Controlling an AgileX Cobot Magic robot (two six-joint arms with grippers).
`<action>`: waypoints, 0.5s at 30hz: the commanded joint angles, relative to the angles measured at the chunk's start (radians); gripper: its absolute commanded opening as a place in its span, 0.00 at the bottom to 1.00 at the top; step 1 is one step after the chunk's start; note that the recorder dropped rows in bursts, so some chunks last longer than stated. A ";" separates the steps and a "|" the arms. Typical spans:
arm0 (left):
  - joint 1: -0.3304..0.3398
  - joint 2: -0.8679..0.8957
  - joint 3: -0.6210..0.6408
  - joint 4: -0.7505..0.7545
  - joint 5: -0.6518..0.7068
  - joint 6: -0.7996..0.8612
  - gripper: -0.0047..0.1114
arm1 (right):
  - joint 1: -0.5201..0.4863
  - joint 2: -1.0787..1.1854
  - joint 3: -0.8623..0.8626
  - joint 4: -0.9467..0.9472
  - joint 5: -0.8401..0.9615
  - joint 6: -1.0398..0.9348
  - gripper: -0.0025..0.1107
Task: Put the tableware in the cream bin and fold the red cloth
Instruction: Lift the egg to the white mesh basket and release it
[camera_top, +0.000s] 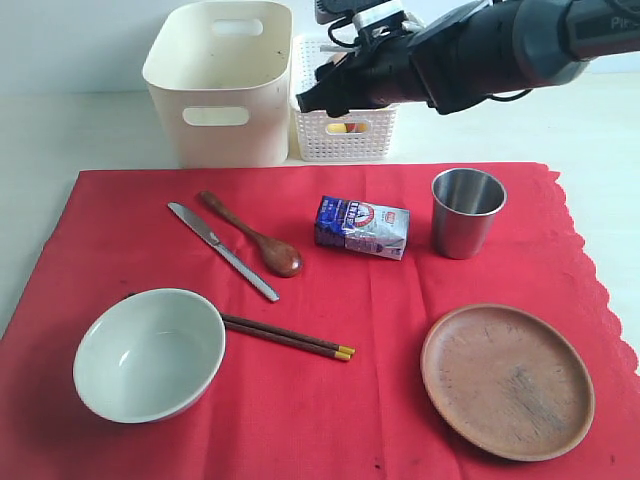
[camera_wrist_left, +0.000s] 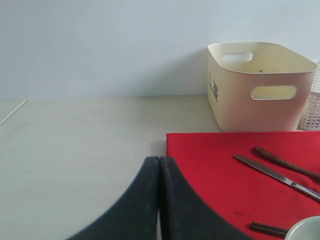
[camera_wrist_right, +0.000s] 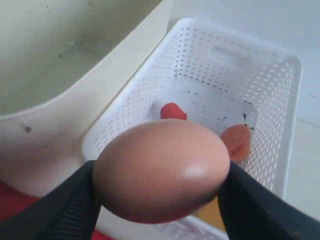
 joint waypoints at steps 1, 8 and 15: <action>0.002 -0.006 -0.002 0.001 -0.001 -0.004 0.04 | -0.038 0.065 -0.087 -0.001 -0.015 -0.012 0.02; 0.002 -0.006 -0.002 0.001 -0.001 -0.004 0.04 | -0.096 0.148 -0.183 0.008 0.077 -0.012 0.02; 0.002 -0.006 -0.002 0.001 -0.001 -0.004 0.04 | -0.096 0.183 -0.203 0.006 0.043 -0.012 0.02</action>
